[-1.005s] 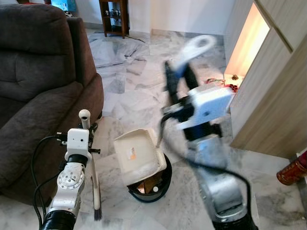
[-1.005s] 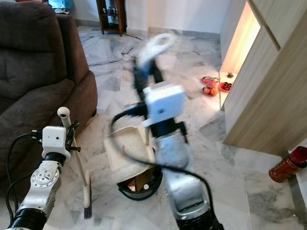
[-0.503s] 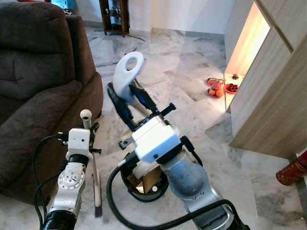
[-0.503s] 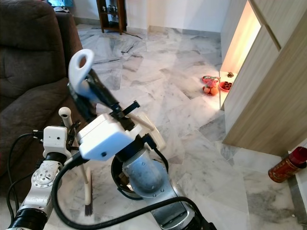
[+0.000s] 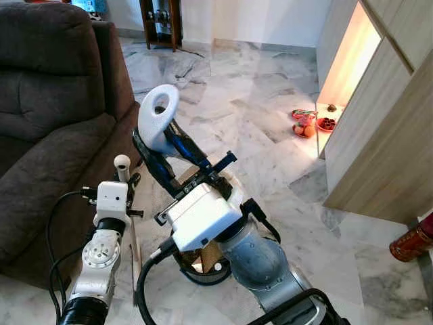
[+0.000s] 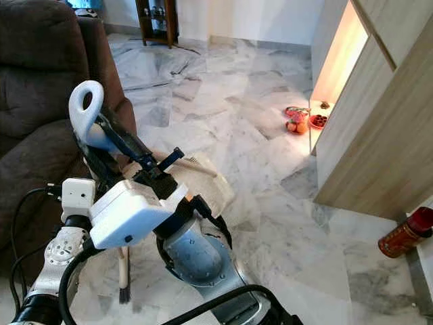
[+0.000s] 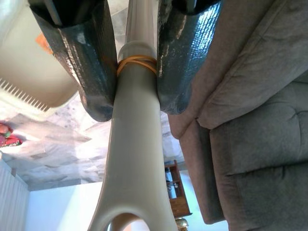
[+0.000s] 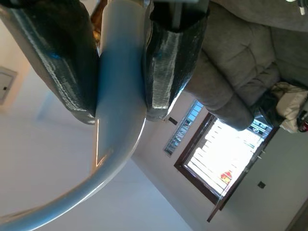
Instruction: Sweep floor
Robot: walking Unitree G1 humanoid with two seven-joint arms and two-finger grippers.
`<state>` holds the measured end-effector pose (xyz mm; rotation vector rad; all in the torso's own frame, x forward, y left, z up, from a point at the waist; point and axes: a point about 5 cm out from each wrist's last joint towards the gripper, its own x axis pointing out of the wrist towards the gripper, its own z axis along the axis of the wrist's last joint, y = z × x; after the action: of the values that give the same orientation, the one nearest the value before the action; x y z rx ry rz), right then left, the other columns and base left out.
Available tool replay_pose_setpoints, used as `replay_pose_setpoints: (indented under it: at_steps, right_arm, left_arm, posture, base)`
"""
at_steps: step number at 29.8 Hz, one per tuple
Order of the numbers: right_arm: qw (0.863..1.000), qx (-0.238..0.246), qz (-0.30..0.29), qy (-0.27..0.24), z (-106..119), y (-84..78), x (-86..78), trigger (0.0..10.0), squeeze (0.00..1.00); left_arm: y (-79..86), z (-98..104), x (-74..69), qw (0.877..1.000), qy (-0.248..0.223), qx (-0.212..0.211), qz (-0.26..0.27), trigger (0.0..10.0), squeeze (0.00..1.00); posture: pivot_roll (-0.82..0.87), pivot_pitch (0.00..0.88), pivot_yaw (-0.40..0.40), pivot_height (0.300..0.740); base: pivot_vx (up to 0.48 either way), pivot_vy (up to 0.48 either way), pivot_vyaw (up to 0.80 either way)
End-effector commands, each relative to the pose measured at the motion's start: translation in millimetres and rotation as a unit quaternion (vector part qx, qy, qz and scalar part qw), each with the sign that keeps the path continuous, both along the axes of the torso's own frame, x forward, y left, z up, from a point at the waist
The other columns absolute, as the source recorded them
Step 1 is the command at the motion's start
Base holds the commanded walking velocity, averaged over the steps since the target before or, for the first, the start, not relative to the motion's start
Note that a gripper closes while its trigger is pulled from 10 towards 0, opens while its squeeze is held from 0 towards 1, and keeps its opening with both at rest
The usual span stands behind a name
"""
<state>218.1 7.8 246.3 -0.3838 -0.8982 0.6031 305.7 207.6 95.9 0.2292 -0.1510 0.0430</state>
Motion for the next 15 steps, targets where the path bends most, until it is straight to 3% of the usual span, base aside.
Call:
replay_pose_setpoints:
  at_steps: [1,15]
  right_arm:
    - [0.999,0.010,0.009,-0.043,11.5,0.7,-6.9,10.0,0.00]
    - [0.998,-0.015,-0.002,-0.067,9.4,0.6,-6.5,10.0,0.00]
  left_arm:
    - [-1.9,8.9,1.3,1.000,-0.025,0.004,-0.007,10.0,0.00]
    - [-1.8,9.4,1.3,1.000,-0.026,0.004,-0.008,10.0,0.00]
  posture:
    - [-0.02,0.082,-0.011,0.740]
    - [-0.02,0.083,-0.010,0.740]
  base:
    - [0.000,0.000,0.00]
    - [0.000,0.000,0.00]
